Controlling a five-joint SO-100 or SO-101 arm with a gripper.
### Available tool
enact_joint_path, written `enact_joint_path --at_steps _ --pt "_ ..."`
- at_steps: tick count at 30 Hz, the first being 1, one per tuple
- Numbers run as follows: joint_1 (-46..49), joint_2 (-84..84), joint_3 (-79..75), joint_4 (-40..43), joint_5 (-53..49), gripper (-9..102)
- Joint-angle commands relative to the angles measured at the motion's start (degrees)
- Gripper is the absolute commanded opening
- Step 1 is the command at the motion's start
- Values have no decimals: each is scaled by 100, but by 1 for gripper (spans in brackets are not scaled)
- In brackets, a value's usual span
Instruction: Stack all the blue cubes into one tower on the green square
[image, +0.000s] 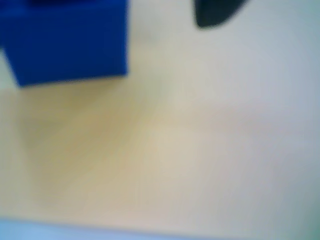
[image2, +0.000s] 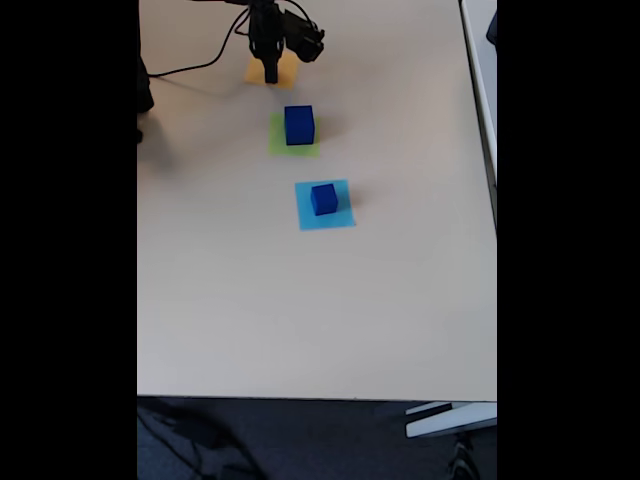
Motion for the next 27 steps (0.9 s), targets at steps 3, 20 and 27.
enact_joint_path --at_steps 3,20,27 --pt "-18 53 -158 -26 18 20" --pt "-53 -53 -334 97 9 18" --pt "-70 -53 -475 281 35 18"
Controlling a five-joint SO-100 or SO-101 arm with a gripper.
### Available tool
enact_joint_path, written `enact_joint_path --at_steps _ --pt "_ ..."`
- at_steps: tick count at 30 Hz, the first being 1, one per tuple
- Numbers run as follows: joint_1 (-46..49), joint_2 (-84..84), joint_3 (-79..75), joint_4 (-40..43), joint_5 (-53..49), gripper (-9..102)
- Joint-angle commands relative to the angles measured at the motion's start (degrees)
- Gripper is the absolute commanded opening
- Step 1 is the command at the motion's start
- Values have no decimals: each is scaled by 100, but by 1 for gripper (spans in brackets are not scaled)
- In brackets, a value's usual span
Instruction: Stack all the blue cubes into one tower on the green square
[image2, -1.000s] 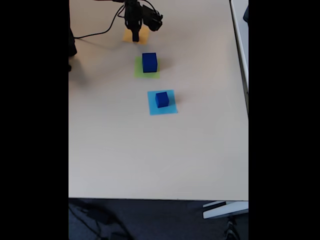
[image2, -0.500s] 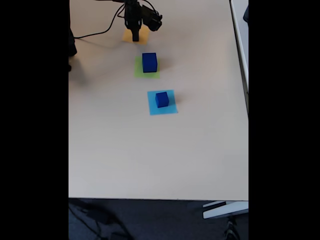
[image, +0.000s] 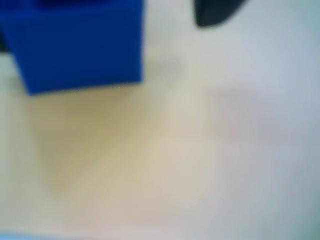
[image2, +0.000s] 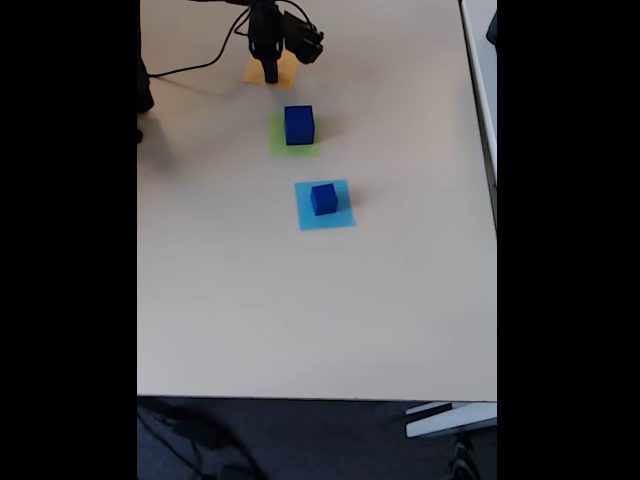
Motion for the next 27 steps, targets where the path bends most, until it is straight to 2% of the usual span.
enact_joint_path --at_steps 1,9,27 --pt "-70 53 -352 97 18 18" --pt "-70 53 -606 457 9 15" --pt "-105 -79 -773 536 53 16"
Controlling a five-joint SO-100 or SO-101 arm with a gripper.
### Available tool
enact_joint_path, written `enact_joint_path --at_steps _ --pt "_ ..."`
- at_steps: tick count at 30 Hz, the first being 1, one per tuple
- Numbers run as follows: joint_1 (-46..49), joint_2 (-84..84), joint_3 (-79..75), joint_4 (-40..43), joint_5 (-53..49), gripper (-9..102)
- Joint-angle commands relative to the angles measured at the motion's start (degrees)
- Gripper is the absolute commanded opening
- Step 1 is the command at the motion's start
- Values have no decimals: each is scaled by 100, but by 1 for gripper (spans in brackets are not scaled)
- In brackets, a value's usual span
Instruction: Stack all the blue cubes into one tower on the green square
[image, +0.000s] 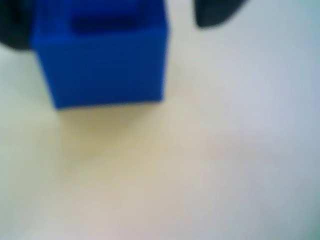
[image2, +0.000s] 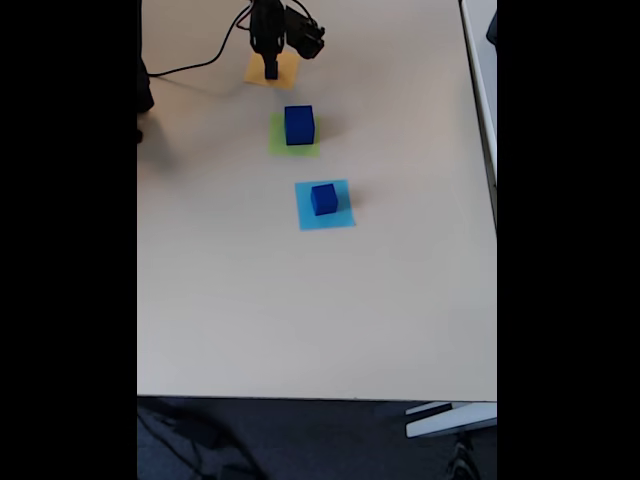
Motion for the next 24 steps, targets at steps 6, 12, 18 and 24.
enact_joint_path --at_steps 6,12,18,24 --pt "-70 -88 -589 290 105 16" --pt "-79 -176 -809 536 141 16" --pt "-88 -246 -923 580 141 16" --pt "-88 -299 -1055 677 114 15"
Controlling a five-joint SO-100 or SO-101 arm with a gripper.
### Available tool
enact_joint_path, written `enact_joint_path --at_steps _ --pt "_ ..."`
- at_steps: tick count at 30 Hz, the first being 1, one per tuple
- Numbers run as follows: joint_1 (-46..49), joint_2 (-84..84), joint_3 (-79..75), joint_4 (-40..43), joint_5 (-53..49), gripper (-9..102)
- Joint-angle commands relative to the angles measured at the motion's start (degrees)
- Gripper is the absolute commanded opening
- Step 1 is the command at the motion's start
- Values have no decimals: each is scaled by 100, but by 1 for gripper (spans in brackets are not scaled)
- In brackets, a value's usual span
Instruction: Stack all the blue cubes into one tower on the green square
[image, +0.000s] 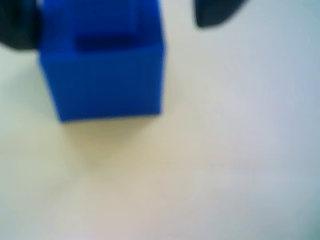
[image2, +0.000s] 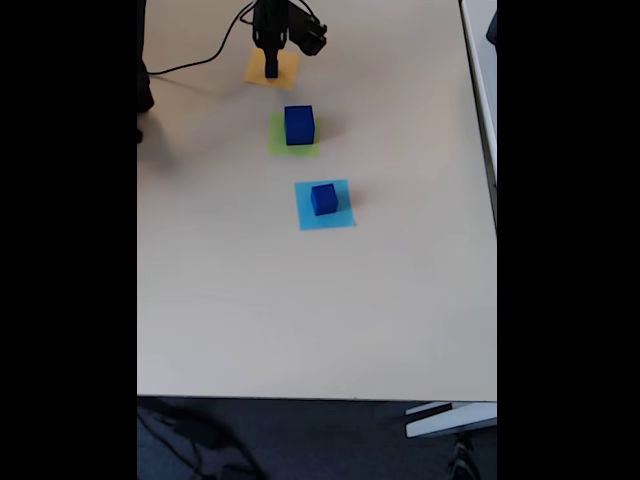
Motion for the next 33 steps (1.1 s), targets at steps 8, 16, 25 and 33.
enact_joint_path --at_steps 8,16,25,33 --pt "-132 -158 -475 9 176 15" --pt "-167 -229 -589 -18 193 15" --pt "-237 -396 -773 -18 290 15" --pt "-316 -545 -932 -35 396 15"
